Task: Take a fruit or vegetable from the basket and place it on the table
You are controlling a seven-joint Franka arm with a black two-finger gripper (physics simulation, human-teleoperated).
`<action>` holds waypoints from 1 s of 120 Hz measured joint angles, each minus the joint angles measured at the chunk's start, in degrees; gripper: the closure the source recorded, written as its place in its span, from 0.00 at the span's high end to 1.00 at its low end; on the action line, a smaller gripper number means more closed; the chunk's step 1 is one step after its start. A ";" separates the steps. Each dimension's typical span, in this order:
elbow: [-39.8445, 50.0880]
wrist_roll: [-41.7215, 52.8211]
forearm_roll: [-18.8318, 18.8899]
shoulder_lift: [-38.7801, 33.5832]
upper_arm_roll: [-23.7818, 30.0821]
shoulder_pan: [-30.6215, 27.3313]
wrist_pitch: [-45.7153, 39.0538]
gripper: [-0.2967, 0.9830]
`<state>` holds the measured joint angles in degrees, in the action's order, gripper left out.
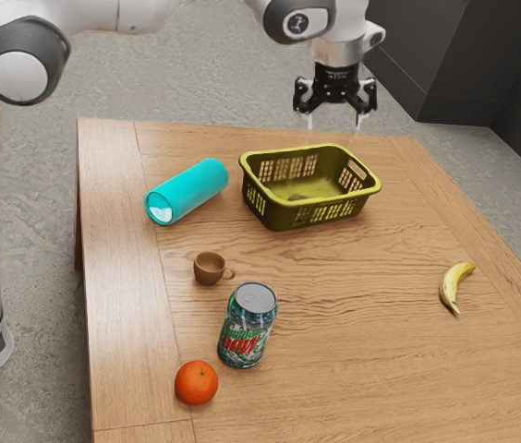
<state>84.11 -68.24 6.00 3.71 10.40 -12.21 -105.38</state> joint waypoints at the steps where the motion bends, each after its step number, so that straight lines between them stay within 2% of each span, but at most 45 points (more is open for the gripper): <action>1: -0.07 0.90 0.44 -0.25 0.07 0.32 0.62 0.77; 8: -0.25 6.66 2.37 -1.21 0.20 2.71 3.94 0.77; 16: 1.85 8.20 2.21 -1.21 0.00 4.87 3.98 0.77; 30: 6.43 1.53 0.98 -0.55 0.00 5.05 1.29 0.77; 64: 12.36 -11.87 -2.18 0.48 -0.28 -1.63 -5.12 0.77; 85: 13.76 -17.50 -3.35 1.12 -0.29 -0.52 -8.54 0.77; 120: 15.03 -23.89 -3.95 0.90 -0.29 -2.48 -10.53 0.77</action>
<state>99.14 -92.12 2.05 4.61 10.11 -14.69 -115.91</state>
